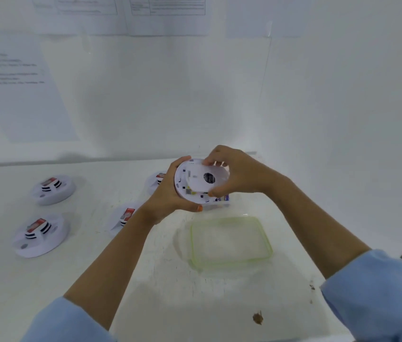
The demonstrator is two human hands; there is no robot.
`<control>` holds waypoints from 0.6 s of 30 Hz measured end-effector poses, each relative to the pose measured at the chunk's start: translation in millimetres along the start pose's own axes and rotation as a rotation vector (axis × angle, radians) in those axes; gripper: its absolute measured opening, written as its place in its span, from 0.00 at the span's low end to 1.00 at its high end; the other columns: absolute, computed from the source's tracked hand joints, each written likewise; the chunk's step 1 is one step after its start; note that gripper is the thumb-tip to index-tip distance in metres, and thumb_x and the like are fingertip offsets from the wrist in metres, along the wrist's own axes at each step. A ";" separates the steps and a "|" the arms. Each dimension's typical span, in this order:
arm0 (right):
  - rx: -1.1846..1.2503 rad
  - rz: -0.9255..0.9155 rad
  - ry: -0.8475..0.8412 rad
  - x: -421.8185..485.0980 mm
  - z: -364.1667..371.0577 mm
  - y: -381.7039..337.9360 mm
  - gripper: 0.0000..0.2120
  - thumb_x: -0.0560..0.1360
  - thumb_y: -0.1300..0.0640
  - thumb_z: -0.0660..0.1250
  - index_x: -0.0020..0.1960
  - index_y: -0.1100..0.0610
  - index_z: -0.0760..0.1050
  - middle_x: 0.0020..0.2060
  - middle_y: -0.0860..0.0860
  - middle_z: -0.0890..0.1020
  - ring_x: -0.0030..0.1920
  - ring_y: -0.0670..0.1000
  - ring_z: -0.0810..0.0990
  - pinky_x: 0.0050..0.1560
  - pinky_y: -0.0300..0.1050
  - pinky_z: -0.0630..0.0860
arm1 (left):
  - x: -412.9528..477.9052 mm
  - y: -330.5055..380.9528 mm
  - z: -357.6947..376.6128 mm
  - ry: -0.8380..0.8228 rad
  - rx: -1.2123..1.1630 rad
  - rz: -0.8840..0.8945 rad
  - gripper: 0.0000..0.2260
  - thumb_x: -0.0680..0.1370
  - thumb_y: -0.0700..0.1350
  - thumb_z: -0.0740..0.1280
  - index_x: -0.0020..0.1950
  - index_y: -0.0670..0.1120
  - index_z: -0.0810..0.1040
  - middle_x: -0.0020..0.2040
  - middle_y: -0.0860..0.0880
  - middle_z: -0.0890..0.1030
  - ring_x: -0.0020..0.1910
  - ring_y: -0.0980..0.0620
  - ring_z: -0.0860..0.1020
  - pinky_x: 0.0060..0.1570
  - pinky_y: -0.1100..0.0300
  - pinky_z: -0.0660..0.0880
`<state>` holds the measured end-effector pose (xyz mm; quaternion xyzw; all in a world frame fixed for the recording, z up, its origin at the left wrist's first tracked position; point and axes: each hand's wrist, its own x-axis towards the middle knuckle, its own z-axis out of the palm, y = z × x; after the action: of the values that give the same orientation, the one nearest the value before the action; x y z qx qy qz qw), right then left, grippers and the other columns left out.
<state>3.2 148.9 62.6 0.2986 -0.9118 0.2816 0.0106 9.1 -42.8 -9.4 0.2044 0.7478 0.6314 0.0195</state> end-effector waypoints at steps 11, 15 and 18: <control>-0.120 -0.025 0.022 28.7 10.2 11.2 0.31 0.64 0.55 0.75 0.65 0.56 0.71 0.49 0.46 0.68 0.52 0.46 0.67 0.50 0.37 0.67 | 30.1 -9.0 -0.5 -0.034 -0.059 0.012 0.43 0.57 0.33 0.76 0.65 0.55 0.62 0.63 0.55 0.71 0.55 0.67 0.75 0.46 0.67 0.76; -0.125 -0.025 -0.020 32.7 3.3 20.1 0.29 0.66 0.54 0.74 0.65 0.56 0.71 0.51 0.48 0.66 0.53 0.47 0.66 0.51 0.40 0.69 | 42.6 -13.5 0.3 -0.052 -0.067 0.012 0.44 0.56 0.34 0.77 0.66 0.55 0.62 0.64 0.51 0.70 0.59 0.62 0.74 0.49 0.64 0.76; -0.109 -0.028 -0.054 35.0 -0.3 27.2 0.28 0.67 0.53 0.74 0.65 0.56 0.71 0.52 0.48 0.65 0.53 0.47 0.65 0.50 0.37 0.68 | 49.9 -15.3 0.8 -0.040 -0.064 0.014 0.45 0.57 0.32 0.75 0.68 0.52 0.61 0.63 0.52 0.71 0.58 0.63 0.74 0.49 0.64 0.76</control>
<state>-40.6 148.3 55.7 0.3179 -0.9215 0.2232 0.0062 -40.6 -27.4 -12.7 0.2215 0.7251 0.6510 0.0368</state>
